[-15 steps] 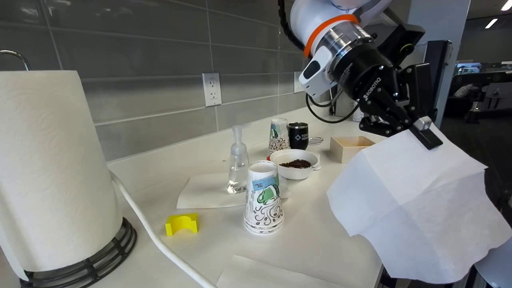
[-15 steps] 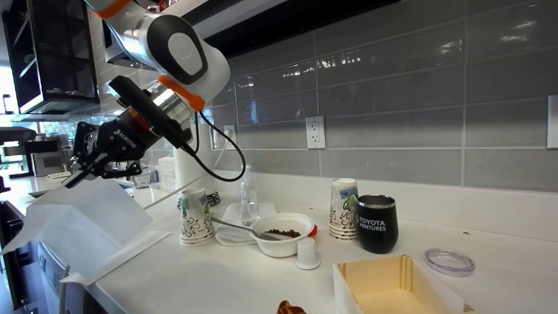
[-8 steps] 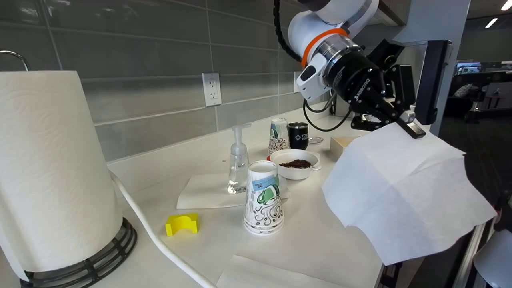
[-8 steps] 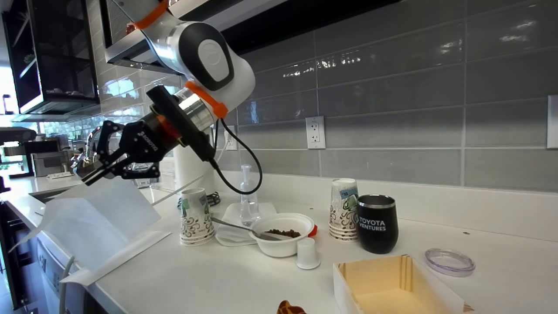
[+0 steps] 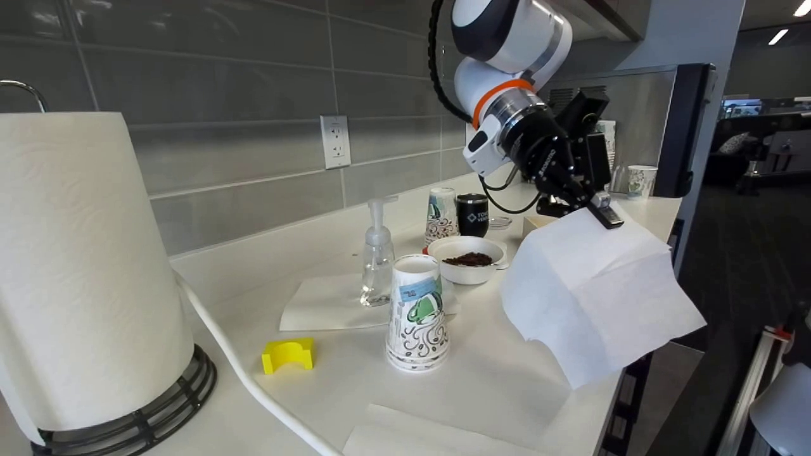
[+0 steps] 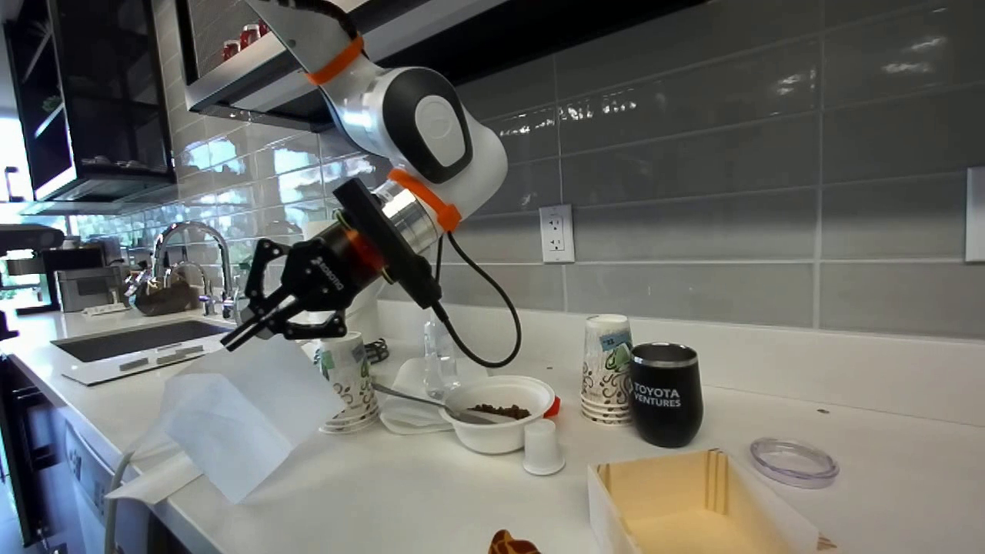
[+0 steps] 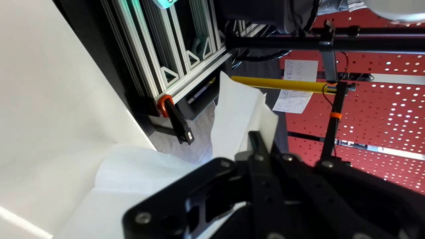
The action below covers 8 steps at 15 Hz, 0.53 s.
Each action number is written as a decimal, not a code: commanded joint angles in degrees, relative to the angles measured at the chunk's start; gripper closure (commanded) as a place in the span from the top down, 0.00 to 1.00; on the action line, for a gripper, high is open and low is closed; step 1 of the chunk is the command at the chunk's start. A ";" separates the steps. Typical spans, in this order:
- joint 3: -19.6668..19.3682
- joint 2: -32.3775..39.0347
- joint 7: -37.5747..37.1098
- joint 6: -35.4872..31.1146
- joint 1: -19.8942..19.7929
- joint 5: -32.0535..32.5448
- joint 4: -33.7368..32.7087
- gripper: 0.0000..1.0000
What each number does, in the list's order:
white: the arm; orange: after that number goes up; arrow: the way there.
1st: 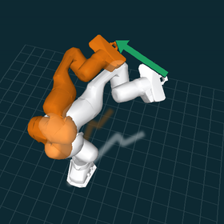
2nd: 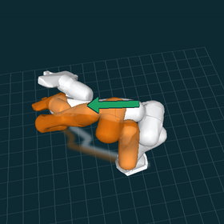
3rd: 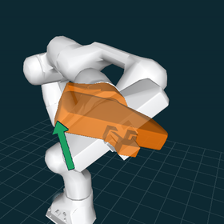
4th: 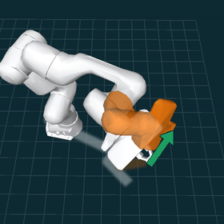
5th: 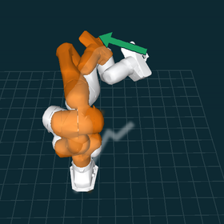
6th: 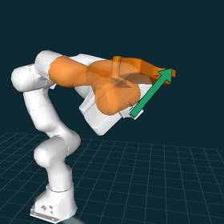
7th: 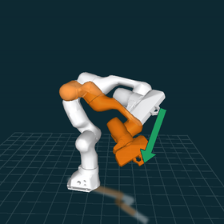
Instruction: Unfold the paper on the right
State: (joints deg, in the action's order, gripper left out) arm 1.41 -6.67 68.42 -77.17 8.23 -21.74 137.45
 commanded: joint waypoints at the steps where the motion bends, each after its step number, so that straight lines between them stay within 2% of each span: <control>1: 0.78 4.24 -1.77 -0.41 -1.40 1.93 -3.62 0.00; 8: 4.73 4.57 -0.99 0.56 0.54 1.21 -3.99 0.00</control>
State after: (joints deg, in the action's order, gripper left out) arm 4.01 -1.70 67.27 -77.67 7.80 -20.57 134.37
